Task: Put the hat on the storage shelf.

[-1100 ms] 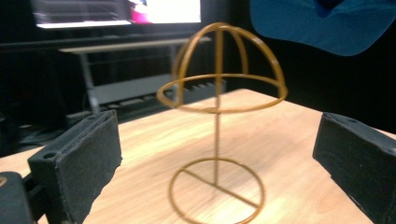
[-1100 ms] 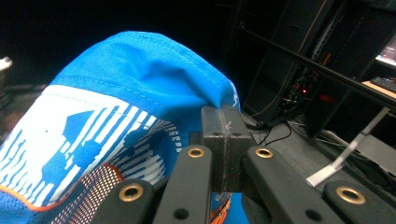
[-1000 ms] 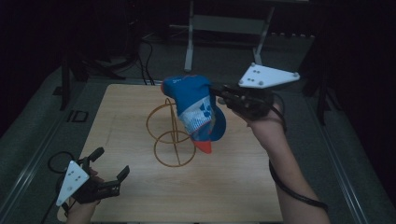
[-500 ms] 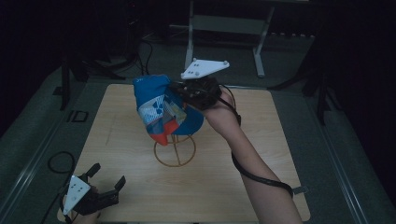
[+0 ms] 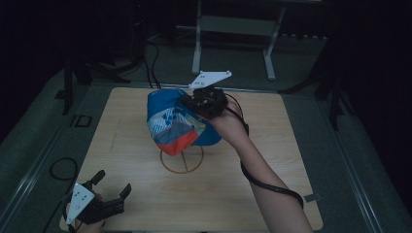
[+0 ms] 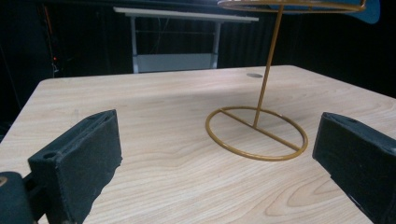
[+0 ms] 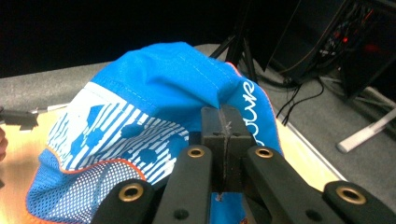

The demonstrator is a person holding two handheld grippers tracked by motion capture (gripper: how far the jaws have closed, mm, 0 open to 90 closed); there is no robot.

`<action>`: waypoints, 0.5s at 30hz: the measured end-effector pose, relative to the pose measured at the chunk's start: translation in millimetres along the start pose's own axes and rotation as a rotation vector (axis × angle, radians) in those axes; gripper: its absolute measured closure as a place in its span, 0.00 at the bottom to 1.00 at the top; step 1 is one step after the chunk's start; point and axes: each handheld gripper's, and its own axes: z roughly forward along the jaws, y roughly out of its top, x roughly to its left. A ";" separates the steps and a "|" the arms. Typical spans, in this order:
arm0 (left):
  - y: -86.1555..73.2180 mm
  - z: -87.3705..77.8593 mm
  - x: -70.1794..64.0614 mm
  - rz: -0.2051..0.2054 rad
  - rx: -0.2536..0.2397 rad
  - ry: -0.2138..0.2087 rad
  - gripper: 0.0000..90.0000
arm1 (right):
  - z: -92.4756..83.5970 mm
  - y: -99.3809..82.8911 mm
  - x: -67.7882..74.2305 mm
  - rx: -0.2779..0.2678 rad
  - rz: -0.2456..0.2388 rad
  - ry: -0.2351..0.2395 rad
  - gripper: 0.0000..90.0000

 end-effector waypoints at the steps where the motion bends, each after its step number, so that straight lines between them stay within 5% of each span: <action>1: -0.6 1.9 -0.5 -0.002 0.006 -0.003 0.02 | 0.3 -5.8 -2.6 0.009 0.008 0.002 1.00; 15: -5.2 6.3 -3.3 0.010 0.030 -0.033 0.02 | 14.4 -19.5 -1.6 0.021 0.049 0.059 1.00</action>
